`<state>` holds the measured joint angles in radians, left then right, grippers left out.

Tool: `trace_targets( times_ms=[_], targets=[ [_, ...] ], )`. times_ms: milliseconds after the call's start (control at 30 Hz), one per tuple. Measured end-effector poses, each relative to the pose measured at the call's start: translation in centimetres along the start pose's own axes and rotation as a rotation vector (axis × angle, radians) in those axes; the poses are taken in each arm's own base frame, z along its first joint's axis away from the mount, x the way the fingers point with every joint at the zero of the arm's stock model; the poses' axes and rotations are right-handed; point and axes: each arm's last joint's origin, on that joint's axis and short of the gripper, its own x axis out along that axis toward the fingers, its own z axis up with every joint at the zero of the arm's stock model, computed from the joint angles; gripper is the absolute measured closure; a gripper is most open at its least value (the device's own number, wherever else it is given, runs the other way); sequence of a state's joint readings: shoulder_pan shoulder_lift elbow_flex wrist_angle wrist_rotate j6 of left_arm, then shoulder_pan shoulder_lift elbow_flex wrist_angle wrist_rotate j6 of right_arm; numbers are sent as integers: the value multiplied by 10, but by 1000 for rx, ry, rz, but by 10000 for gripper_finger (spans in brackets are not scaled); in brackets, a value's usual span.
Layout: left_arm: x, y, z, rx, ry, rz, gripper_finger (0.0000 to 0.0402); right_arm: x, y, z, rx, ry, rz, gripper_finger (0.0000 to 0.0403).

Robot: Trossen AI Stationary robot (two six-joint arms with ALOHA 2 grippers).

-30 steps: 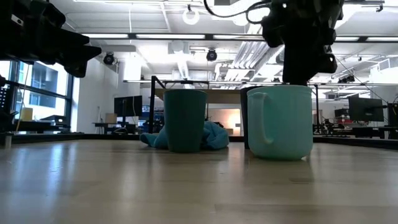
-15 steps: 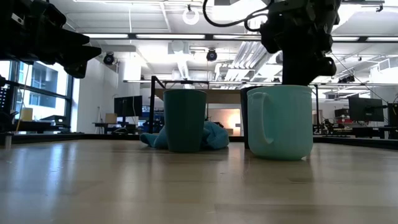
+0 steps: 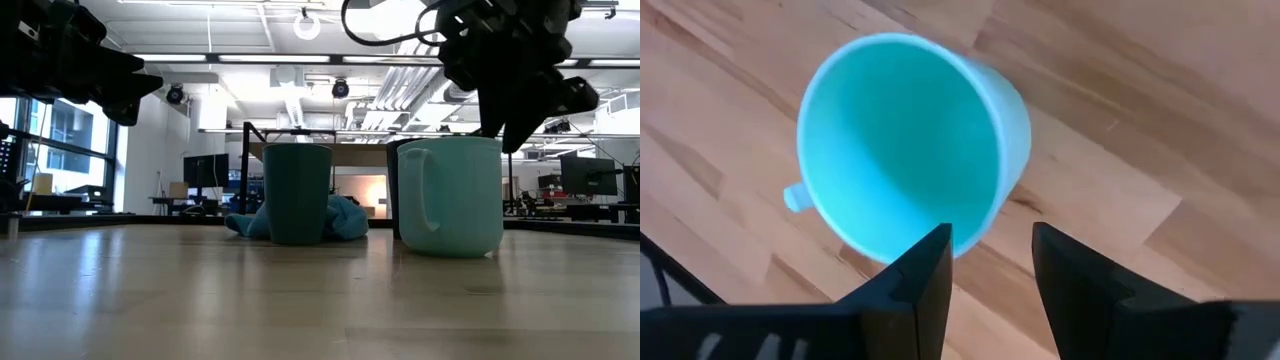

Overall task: Stack small to large cups/mugs on shelf
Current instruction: Put the blue cup on the shelf

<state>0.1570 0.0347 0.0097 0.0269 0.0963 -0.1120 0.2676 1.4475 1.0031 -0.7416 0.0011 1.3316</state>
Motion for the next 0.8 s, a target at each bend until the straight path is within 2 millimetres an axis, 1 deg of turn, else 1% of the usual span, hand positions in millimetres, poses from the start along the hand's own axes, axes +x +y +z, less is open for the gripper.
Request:
trace_targets(
  times_ms=[167, 467, 567, 700, 800],
  targets=[
    [0, 0, 0, 0, 0, 0, 227, 0, 1, -5, 91, -9, -1, 274],
    [0, 0, 0, 3, 0, 3, 227, 1, 3, -14, 201, -36, 0, 274],
    [0, 0, 0, 3, 0, 3, 227, 7, 5, -15, 226, -38, -3, 274],
    [0, 0, 0, 3, 0, 3, 227, 20, 13, -14, 227, -35, 32, 274],
    [0, 0, 0, 3, 0, 3, 227, 27, 14, -14, 237, -29, 16, 275]
  ],
)
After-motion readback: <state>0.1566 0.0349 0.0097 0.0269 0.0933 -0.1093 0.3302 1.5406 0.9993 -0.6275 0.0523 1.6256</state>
